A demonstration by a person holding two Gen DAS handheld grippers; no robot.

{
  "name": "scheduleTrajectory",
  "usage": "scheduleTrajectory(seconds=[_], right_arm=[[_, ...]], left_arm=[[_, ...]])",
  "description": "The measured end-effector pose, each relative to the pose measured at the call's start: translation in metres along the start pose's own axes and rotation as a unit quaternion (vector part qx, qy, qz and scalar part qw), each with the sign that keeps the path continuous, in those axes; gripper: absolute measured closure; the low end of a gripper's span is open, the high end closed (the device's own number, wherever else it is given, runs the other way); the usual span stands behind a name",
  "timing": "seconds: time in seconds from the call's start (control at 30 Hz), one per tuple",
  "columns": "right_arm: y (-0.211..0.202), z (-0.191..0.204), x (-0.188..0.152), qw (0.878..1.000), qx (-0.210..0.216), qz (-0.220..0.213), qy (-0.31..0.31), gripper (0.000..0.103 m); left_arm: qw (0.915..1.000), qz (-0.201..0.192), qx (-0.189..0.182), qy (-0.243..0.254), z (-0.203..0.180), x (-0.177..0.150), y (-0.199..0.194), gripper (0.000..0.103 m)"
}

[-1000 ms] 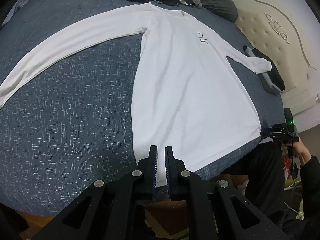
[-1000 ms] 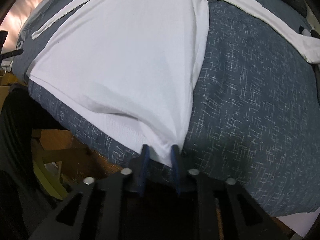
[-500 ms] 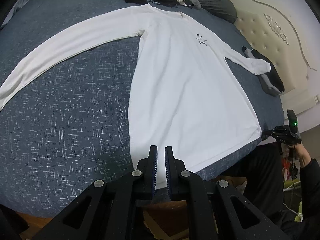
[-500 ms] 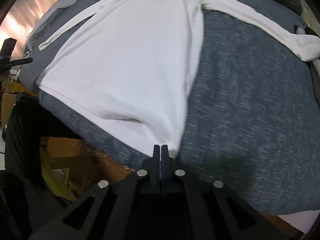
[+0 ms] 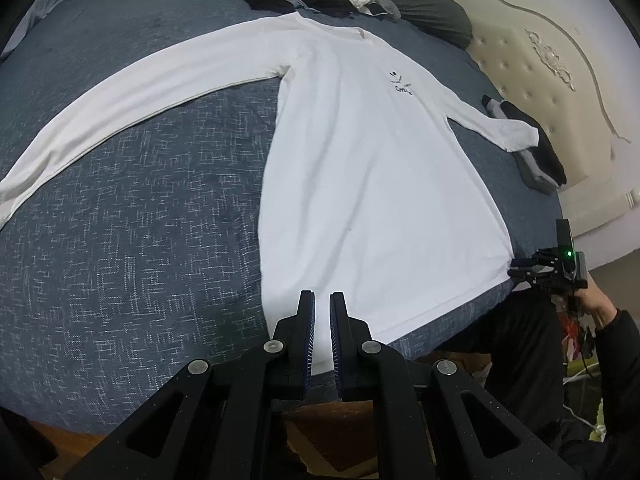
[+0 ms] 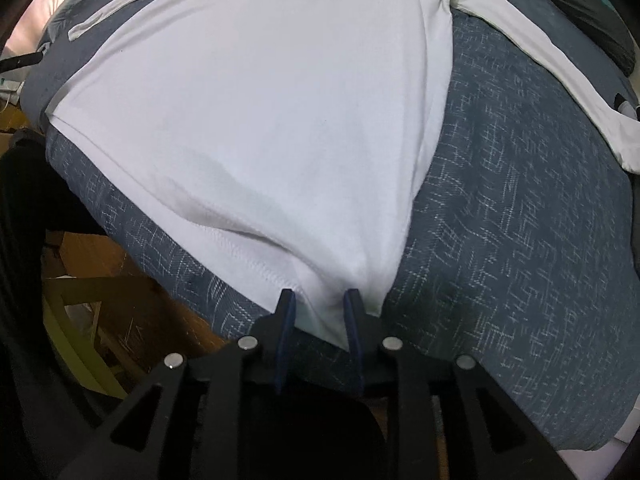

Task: Fold clothes
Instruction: 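Hold the hem with both tools and pull it taut away from the collar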

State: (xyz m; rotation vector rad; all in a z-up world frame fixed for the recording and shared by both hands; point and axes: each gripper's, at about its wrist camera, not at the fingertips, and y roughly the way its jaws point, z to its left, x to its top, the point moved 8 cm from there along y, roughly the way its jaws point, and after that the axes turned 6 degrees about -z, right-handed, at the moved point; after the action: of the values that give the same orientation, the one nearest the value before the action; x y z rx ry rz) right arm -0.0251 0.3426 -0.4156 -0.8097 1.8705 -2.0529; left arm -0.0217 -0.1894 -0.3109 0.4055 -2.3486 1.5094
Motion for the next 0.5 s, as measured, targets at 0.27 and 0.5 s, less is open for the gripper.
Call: scheduleTrajectory(seconds=[0.27, 0.5], right_arm=[[-0.012, -0.009, -0.004, 1.000, 0.008, -0.019, 0.007, 0.100], [-0.050, -0.025, -0.012, 0.996, 0.052, -0.061, 0.043, 0.100]], left_arm=[[1.0000, -0.001, -0.005, 0.000, -0.003, 0.001, -0.002, 0.095], [1.0000, -0.004, -0.004, -0.001, -0.001, 0.006, -0.004, 0.095]])
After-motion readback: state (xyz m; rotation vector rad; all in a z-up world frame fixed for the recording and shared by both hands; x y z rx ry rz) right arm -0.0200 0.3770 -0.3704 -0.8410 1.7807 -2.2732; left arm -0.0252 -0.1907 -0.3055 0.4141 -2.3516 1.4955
